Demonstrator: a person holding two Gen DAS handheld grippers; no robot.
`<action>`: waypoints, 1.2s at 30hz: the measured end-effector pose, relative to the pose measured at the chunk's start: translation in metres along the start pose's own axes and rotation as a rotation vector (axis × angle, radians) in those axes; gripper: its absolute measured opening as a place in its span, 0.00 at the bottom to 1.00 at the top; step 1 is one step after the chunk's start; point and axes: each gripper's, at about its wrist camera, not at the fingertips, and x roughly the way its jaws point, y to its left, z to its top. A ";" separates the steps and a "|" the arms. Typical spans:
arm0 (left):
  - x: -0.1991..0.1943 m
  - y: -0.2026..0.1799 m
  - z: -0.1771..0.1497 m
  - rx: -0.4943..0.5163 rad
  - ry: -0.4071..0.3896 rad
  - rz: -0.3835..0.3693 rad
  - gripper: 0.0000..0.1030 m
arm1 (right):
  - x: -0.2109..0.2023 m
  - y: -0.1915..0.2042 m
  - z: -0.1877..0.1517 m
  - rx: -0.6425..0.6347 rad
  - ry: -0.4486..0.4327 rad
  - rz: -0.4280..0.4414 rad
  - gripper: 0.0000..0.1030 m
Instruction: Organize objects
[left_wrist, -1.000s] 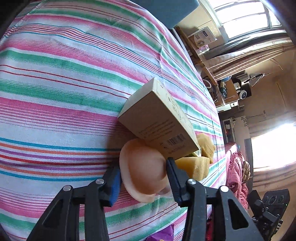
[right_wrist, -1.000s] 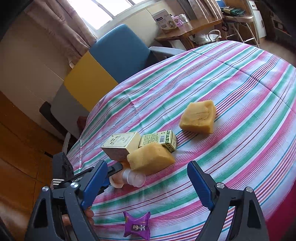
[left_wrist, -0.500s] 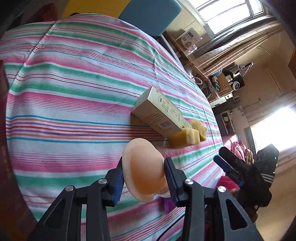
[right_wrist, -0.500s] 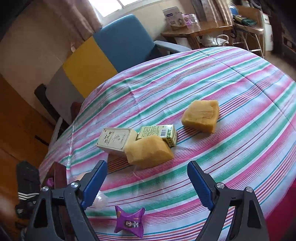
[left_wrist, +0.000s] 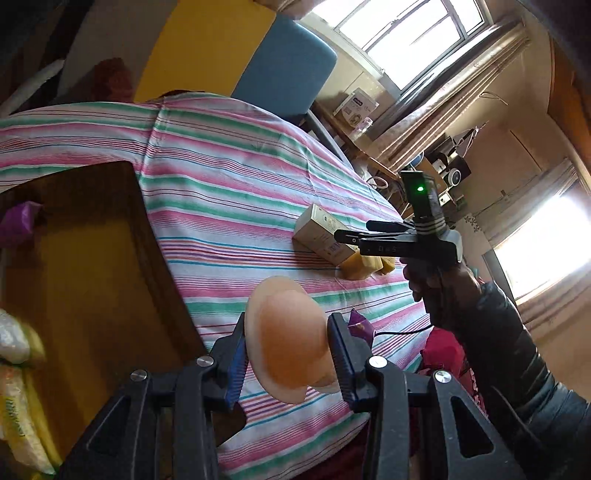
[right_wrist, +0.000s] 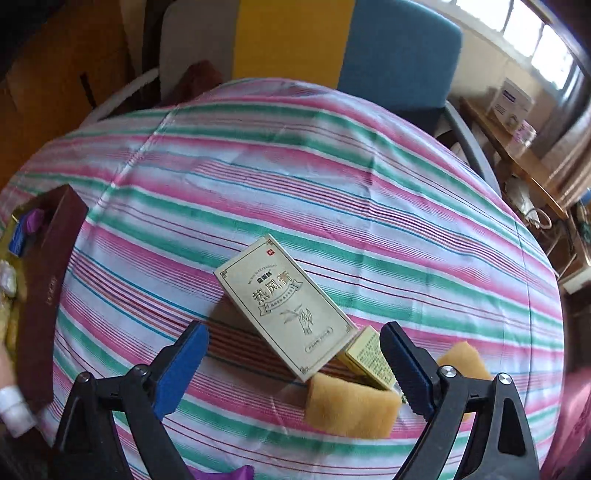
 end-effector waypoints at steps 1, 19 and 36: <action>-0.012 0.009 -0.003 -0.013 -0.016 0.008 0.39 | 0.007 0.003 0.005 -0.030 0.027 -0.006 0.95; -0.146 0.121 -0.059 -0.239 -0.204 0.271 0.40 | 0.041 0.054 0.019 -0.191 0.093 -0.113 0.52; -0.099 0.116 -0.060 -0.108 -0.087 0.242 0.39 | -0.051 0.144 -0.012 -0.108 -0.116 0.024 0.52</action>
